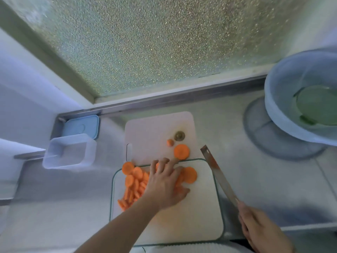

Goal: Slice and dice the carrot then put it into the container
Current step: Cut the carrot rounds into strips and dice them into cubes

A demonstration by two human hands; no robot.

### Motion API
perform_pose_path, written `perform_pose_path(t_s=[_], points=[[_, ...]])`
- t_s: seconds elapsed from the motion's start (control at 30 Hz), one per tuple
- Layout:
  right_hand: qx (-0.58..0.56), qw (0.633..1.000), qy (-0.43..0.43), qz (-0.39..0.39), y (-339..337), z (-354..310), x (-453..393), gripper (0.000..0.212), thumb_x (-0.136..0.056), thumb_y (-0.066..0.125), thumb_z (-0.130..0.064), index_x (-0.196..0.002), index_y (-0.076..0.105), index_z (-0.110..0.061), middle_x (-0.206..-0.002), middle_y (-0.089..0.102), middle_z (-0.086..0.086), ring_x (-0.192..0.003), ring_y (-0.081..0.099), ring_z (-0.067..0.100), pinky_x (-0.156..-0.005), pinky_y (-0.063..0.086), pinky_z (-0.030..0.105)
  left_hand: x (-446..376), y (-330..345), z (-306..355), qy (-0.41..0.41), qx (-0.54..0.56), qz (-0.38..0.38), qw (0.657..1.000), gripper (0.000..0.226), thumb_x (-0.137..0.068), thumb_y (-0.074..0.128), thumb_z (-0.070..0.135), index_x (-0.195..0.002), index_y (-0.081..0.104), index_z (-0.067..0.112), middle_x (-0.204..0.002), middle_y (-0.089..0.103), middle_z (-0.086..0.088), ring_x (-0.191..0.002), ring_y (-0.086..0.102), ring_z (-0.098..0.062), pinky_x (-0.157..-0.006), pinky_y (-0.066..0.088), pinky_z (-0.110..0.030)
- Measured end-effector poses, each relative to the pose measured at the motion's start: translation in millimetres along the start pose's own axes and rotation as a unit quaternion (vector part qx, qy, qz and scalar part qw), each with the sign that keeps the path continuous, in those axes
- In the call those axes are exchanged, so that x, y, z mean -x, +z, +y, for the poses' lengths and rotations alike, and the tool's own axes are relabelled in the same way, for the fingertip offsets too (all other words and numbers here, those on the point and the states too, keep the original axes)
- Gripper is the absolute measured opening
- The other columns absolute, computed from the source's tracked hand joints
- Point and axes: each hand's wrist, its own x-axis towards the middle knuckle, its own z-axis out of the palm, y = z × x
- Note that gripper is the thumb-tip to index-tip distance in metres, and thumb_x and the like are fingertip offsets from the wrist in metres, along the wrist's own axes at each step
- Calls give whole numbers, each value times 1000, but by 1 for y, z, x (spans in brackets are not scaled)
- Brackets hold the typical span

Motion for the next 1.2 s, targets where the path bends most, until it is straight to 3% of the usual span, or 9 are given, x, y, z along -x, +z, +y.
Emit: perform_pose_path(t_s=[0.17, 0.37, 0.47, 0.63, 0.8, 0.93, 1.0, 1.13, 1.2], points=[[29, 998, -54, -32, -3, 5, -16, 89, -53, 25, -103, -84, 64, -29, -58, 65, 9, -48, 57, 10, -52, 44, 23, -10, 1, 21, -98, -33, -65, 992, 54, -78, 55, 60, -120, 61, 26, -116, 63, 5, -117, 48, -29, -102, 39, -62], [66, 993, -60, -73, -9, 13, -29, 49, -84, 35, -66, -62, 60, -31, -45, 52, -1, -39, 43, 2, -41, 34, 12, -31, -4, 33, -129, 40, -109, 985, 43, -71, 81, 35, -111, 66, 27, -110, 60, 0, -102, 55, -31, -91, 40, -55], [55, 993, -45, -95, -9, 16, -31, 54, -84, 34, -63, -61, 57, -20, -44, 50, 2, -36, 42, 4, -38, 34, 13, -34, -5, 33, -65, 52, -52, 995, 37, -68, 86, 24, -101, 69, 26, -96, 64, 3, -92, 62, -28, -88, 45, -54], [76, 989, -48, -117, -9, 18, -31, 55, -96, 35, -47, -56, 47, -11, -40, 44, 0, -31, 38, 4, -34, 31, 13, -25, -3, 40, -102, 103, 23, 989, 20, -83, 54, 35, -93, 69, 26, -87, 68, 8, -89, 63, -23, -89, 28, -40], [79, 990, -52, -104, -1, 12, -23, 56, -92, 36, -50, -51, 45, -13, -38, 44, 0, -30, 38, 4, -33, 29, 13, -18, -6, 25, -191, 138, 71, 969, 27, -81, 53, 22, -101, 70, 16, -116, 64, -3, -111, 50, -31, -90, 41, -43], [78, 991, -29, -100, 11, 13, -10, 54, -96, 39, -45, -53, 48, -14, -41, 45, 2, -33, 39, 7, -36, 28, 14, 8, -25, 25, -205, 323, 68, 921, 30, -96, 56, 16, -125, 62, 15, -95, 57, 9, -79, 50, -5, -72, 37, -22], [96, 987, -14, -129, 14, 15, -5, 52, -98, 40, -43, -55, 48, -15, -43, 45, -1, -36, 40, 7, -40, 30, 15, 38, -21, 21, -142, 309, 16, 940, 37, -97, 54, 24, -133, 55, 22, -97, 62, 6, -79, 53, -7, -71, 43, -26], [259, 952, -35, -158, 7, 24, -4, 71, -71, 37, -89, -70, 69, -25, -65, 69, -15, -65, 59, -6, -71, 46, 18, 94, 6, 11, -40, 203, -27, 978, 34, -89, 57, 32, -124, 57, 32, -110, 69, 2, -99, 65, -26, -83, 53, -36], [330, 923, -46, -191, 5, 28, -10, 87, -50, 16, -104, -66, 66, -35, -62, 64, -23, -64, 57, -9, -68, 42, 12, 109, 16, 15, -5, 175, 7, 985, 22, -91, 57, 30, -112, 63, 26, -99, 65, 5, -89, 61, -24, -74, 49, -35]])
